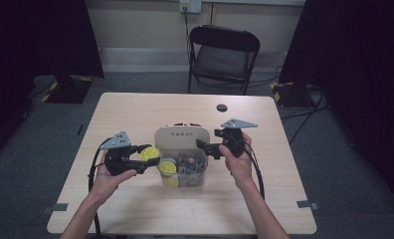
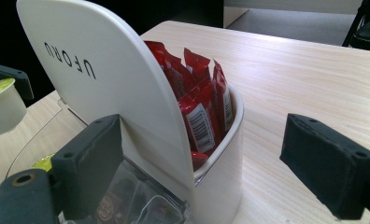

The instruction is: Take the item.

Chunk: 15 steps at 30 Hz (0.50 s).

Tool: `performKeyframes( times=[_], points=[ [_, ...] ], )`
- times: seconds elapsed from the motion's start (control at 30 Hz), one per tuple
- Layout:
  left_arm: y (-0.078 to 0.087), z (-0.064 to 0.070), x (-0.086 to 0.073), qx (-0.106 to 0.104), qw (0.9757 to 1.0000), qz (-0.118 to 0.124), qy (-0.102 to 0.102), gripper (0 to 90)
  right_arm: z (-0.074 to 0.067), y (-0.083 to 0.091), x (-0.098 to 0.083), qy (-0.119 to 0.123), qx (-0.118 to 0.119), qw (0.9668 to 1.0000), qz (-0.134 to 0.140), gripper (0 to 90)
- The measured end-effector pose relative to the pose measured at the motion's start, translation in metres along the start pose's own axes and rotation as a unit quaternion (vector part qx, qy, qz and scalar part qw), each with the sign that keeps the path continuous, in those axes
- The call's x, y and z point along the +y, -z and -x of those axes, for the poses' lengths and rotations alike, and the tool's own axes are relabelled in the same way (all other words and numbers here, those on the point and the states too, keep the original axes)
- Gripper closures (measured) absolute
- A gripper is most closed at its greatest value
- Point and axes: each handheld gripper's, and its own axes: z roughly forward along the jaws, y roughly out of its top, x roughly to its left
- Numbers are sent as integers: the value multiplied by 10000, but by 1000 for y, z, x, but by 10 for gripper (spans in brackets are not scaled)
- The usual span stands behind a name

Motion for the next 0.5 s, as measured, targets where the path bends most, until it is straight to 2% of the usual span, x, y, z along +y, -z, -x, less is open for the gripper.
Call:
performKeyframes(
  times=[0.07, 0.13, 0.33, 0.5],
  points=[
    [3, -3, 0, -20, 10000, 81, 38, 379, 0, 0, 0, -2, -4, 10000, -2, 123],
    [6, -7, 0, 101, 9999, 42, 55, 379, 0, 0, 0, -2, -6, 10000, 0, 122],
    [12, -17, -3, 237, 9996, 53, 125, 379, 0, 0, 0, -4, -1, 10000, -1, 122],
    [13, -26, -8, 456, 9988, 26, 160, 379, 0, 0, 0, -6, -4, 10000, -2, 122]
  ],
)
